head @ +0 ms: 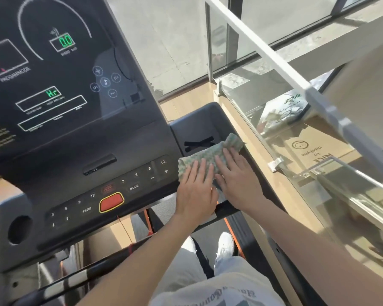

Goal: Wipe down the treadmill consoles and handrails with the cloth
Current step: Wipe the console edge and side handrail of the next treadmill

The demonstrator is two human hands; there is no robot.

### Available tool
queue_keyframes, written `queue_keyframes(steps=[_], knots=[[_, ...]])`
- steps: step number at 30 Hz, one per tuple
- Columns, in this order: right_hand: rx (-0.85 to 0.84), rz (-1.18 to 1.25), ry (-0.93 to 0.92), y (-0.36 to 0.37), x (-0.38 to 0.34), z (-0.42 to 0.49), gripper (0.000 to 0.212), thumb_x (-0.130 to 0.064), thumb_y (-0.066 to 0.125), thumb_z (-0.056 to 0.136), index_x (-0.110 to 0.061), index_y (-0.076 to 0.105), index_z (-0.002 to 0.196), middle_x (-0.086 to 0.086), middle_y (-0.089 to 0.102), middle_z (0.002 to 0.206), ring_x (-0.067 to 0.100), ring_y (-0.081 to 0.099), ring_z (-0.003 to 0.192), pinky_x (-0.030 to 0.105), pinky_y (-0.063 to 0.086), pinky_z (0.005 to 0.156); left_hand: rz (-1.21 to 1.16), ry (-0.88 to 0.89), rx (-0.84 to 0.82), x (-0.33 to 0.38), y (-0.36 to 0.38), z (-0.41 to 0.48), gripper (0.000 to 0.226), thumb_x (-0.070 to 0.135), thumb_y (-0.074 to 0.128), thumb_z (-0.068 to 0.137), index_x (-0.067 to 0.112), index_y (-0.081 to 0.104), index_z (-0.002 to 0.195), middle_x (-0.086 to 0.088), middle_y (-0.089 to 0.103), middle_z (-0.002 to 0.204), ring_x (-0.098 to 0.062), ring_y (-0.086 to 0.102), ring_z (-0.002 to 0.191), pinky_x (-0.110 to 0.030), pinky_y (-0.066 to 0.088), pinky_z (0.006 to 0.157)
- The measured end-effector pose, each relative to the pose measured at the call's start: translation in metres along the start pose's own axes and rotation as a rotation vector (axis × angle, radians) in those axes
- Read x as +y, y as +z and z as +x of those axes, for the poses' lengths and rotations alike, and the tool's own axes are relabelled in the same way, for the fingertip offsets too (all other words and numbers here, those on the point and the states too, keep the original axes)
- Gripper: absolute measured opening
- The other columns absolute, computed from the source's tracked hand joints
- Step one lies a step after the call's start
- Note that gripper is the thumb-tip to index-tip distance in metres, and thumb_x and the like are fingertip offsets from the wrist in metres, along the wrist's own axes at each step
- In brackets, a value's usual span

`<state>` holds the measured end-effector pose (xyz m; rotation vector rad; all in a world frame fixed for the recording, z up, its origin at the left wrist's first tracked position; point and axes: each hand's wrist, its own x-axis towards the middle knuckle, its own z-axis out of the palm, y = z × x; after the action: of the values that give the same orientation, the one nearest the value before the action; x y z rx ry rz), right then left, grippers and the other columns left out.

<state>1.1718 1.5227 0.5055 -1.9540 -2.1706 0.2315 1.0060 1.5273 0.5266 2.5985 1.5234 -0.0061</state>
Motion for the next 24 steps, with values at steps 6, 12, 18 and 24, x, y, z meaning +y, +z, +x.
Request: queue_keyframes(steps=[6,12,18,24], knots=[[-0.145,-0.045,0.042,-0.007,0.007,0.035,0.064,-0.054,0.013,0.104,-0.023,0.017,0.16,0.01,0.01,0.167,0.027,0.002,0.155,0.048,0.003,0.124,0.043,0.007,-0.06,-0.015,-0.002,0.034,0.069,0.047,0.026,0.1,0.01,0.028,0.159,-0.015,0.022,0.166,-0.03,0.016,0.156,-0.048,0.013,0.127],[-0.264,0.007,0.056,-0.025,0.015,0.095,0.063,-0.052,0.023,0.105,-0.027,0.007,0.161,0.004,-0.008,0.168,0.022,-0.013,0.154,0.042,-0.006,0.123,0.064,-0.031,-0.104,-0.043,-0.014,0.086,0.075,0.054,0.008,0.099,0.015,0.017,0.162,-0.013,0.01,0.17,-0.026,0.007,0.158,-0.043,0.009,0.128],[-0.338,0.049,0.037,-0.03,0.027,0.154,0.063,-0.05,0.03,0.105,-0.03,0.007,0.161,0.001,-0.011,0.168,0.019,-0.011,0.154,0.044,0.001,0.126,0.05,-0.075,-0.136,-0.066,-0.026,0.142,0.066,0.048,0.015,0.105,0.015,0.009,0.163,-0.012,0.004,0.17,-0.026,0.003,0.158,-0.042,0.004,0.128],[-0.331,0.176,0.041,-0.029,0.038,0.183,0.061,-0.036,0.036,0.105,-0.029,0.01,0.16,0.002,-0.005,0.169,0.019,-0.005,0.155,0.046,0.008,0.125,-0.047,-0.113,-0.198,-0.072,-0.035,0.176,0.062,0.042,0.018,0.106,0.02,0.005,0.163,-0.01,0.002,0.171,-0.029,0.005,0.157,-0.043,0.004,0.128]])
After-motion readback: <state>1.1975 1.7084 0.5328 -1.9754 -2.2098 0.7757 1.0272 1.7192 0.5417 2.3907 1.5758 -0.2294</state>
